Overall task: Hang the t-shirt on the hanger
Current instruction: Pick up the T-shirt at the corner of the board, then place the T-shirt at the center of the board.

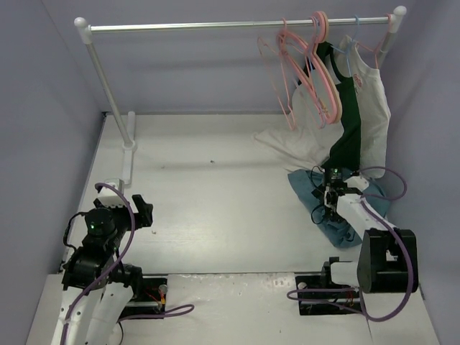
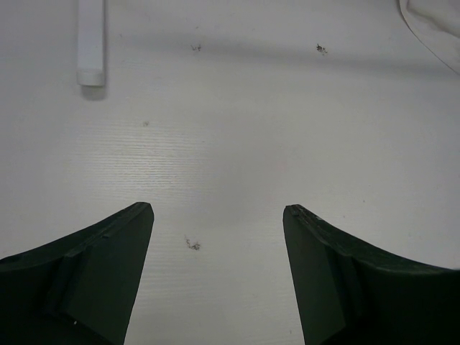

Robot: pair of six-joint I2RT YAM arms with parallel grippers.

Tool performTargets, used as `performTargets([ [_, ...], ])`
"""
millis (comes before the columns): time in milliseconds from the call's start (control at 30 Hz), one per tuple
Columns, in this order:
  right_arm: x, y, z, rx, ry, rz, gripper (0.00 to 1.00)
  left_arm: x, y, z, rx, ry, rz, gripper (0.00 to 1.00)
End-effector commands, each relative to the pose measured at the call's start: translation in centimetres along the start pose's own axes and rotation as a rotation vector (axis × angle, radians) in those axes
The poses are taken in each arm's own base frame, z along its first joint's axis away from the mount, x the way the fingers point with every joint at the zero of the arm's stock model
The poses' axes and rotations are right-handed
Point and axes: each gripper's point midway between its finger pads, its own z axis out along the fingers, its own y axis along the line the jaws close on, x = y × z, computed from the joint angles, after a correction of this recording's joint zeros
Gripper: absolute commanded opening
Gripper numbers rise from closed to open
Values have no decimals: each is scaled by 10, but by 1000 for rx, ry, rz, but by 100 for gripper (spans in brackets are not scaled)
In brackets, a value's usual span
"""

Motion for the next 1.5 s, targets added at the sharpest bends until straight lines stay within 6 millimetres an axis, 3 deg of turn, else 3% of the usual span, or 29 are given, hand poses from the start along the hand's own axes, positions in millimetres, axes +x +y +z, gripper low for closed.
performTargets([
  [0, -2, 0, 15, 16, 0, 115, 84, -25, -7, 0, 24, -81, 7, 73],
  [33, 0, -2, 16, 18, 4, 107, 60, -25, -7, 1, 23, -80, 7, 73],
  [100, -4, 2, 10, -13, -10, 96, 30, -24, -7, 1, 24, -78, 8, 73],
  [133, -6, 5, 6, -48, -16, 61, 2, -24, -6, 1, 21, -77, 8, 73],
  [233, -19, 31, -32, -224, -75, -21, 0, -24, -7, 1, 25, -76, 10, 73],
  [267, -33, 43, -60, -325, -136, -24, 0, -24, -7, 2, 23, -75, 9, 73],
  [400, -22, 89, -150, -657, -166, -217, 0, -24, -5, 2, 16, -75, 9, 73],
  [467, -16, 105, -183, -756, -116, -288, 0, -25, -5, 2, 15, -77, 8, 73],
  [500, -2, 117, -202, -838, -80, -364, 0, -25, -5, 2, 13, -78, 8, 73],
  [600, 4, 148, -250, -967, -75, -440, 0, -25, -4, 2, 8, -81, 7, 73],
  [633, 19, 158, -272, -1033, -60, -494, 0, -24, -4, 2, 7, -76, 7, 73],
  [667, 27, 172, -278, -1043, -57, -526, 0, -25, -4, 1, 7, -78, 7, 73],
  [700, 20, 186, -307, -1106, -89, -538, 0, -25, 1, 2, -20, -83, 6, 73],
  [733, 34, 196, -327, -1159, -81, -591, 0, -26, 2, 1, -25, -87, 6, 73],
  [767, 48, 213, -330, -1165, -68, -638, 0, -26, 3, 1, -29, -90, 5, 73],
  [800, 38, 228, -361, -1234, -111, -649, 0, -26, 3, 0, -32, -92, 5, 73],
  [833, 55, 245, -367, -1252, -97, -699, 0, -27, 5, 0, -42, -96, 2, 73],
  [867, 56, 255, -381, -1300, -108, -733, 0, -27, 6, -1, -46, -99, 2, 73],
  [933, 44, 284, -418, -1380, -157, -733, 0, -27, 9, -1, -61, -99, 0, 73],
  [1000, 37, 297, -448, -1467, -203, -774, 0, -27, 10, -2, -69, -101, -2, 73],
  [1033, 24, 305, -475, -1528, -244, -758, 0, -27, 11, -2, -72, -102, -3, 73],
  [1133, 5, 304, -509, -1625, -317, -745, 0, -27, 12, -3, -78, -107, -5, 73],
  [1200, 1, 301, -507, -1615, -342, -746, 4, -27, 12, -3, -76, -108, -5, 73],
  [1233, -5, 295, -506, -1599, -358, -732, 11, -28, 12, -3, -74, -109, -5, 73],
  [1300, 13, 290, -474, -1531, -317, -774, 37, -27, 10, -3, -67, -107, -7, 73],
  [1333, 16, 284, -463, -1496, -311, -789, 42, -27, 9, -2, -63, -106, -6, 73],
  [1367, 35, 279, -431, -1421, -269, -827, 49, -27, 9, -2, -58, -105, -6, 73],
  [1400, 38, 276, -409, -1352, -266, -828, 63, -26, 6, -1, -46, -99, -5, 73],
  [1467, 40, 263, -376, -1240, -268, -818, 71, -26, 4, 0, -32, -94, -8, 73],
])
